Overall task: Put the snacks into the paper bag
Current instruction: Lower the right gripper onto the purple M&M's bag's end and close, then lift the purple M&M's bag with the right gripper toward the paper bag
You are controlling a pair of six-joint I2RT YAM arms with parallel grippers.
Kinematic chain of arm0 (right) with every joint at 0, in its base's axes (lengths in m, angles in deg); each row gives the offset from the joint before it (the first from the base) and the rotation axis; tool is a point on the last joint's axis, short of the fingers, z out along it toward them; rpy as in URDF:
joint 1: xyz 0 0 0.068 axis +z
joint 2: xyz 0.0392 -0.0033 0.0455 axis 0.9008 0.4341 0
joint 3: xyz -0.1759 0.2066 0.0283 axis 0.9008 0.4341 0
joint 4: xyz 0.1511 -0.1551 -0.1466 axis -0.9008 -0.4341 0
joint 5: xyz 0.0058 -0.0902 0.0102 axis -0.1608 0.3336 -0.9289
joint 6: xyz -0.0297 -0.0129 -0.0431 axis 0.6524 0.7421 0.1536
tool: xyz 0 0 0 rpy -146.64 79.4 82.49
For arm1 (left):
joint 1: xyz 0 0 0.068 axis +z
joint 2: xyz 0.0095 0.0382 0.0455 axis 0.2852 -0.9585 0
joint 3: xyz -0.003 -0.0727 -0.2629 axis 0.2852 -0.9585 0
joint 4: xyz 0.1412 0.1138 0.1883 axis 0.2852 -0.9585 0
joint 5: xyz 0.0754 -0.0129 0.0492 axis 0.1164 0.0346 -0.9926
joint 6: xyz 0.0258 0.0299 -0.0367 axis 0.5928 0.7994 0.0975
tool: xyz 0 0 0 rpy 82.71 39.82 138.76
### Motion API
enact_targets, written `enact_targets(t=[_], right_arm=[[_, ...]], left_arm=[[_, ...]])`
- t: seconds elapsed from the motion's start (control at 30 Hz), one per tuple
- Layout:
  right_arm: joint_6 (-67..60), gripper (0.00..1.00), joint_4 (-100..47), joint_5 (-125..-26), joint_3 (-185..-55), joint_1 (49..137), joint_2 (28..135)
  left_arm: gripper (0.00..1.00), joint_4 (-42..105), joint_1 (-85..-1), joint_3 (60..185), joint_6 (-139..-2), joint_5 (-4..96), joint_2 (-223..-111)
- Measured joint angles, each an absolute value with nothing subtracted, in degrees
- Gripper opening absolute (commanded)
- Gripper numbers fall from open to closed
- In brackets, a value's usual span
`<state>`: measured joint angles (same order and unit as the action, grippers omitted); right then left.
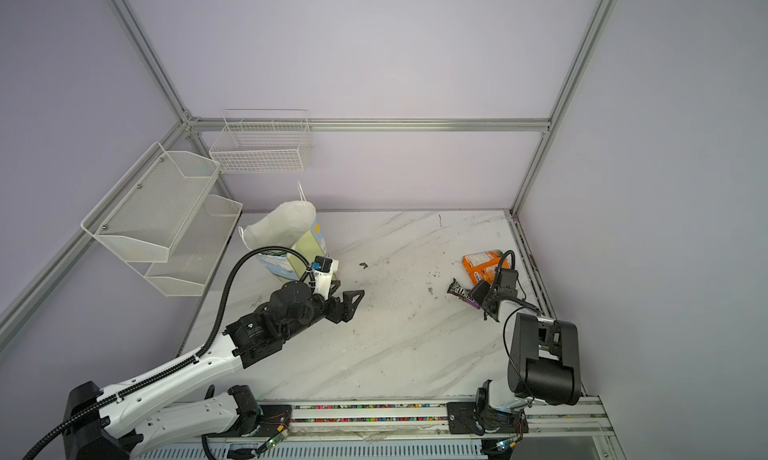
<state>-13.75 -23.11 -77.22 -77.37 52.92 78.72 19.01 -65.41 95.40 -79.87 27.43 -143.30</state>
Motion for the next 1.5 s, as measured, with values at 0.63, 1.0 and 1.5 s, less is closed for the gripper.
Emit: enact_targets(t=[0.63, 1.0, 1.5], right_arm=[[-14.2, 0.18, -20.1, -80.2, -76.4, 52.9, 80.2], [-14.4, 0.07, -19.2, -81.8, -75.1, 52.9, 79.2], [-14.4, 0.00, -21.4, -84.3, -74.7, 52.9, 70.4]], left_arm=[[0.84, 18.9, -65.4, 93.9, -80.1, 26.0, -142.9], [0.84, 18.9, -65.4, 93.9, -80.2, 25.5, -142.6], [0.84, 18.7, -65.5, 91.4, -82.0, 25.4, -143.5]])
